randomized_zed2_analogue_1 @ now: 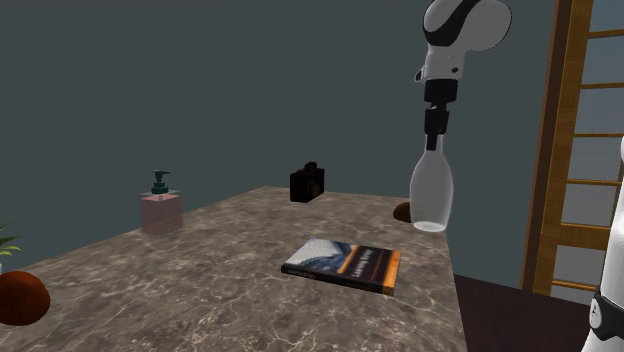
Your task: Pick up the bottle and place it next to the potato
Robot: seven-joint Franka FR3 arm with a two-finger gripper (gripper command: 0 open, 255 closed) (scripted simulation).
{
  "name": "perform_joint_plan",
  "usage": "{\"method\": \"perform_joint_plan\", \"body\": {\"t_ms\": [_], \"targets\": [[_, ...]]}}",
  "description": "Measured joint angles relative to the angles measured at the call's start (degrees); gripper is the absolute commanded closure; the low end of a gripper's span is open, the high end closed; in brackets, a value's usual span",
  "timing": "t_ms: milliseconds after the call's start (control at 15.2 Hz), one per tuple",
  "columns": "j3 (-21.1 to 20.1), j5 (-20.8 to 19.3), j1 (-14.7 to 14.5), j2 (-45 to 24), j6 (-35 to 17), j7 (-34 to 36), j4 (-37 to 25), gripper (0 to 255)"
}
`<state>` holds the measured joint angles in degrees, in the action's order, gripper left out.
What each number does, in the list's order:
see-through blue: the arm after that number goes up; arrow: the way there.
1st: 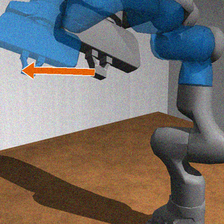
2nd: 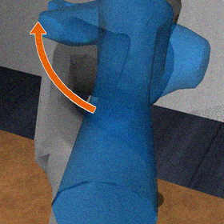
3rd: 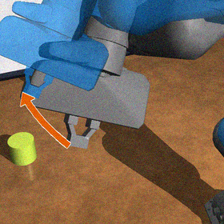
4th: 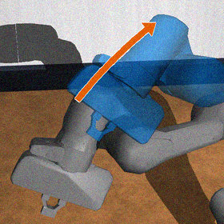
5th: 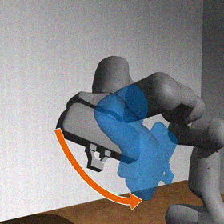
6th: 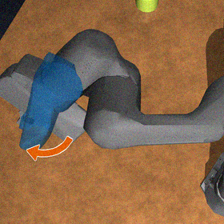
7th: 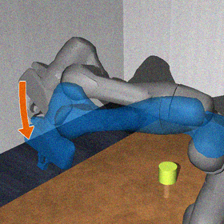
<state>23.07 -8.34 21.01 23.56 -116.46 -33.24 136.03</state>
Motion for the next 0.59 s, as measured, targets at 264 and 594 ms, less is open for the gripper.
{"method": "perform_joint_plan", "body": {"t_ms": [264, 594], "targets": [[0.51, -0.13, 0.09, -0.75, -3.28, -0.2, 2.54, 255], [0.85, 0.0, -0.01, -1.71, -5.34, -0.35, 3.65, 255]]}}
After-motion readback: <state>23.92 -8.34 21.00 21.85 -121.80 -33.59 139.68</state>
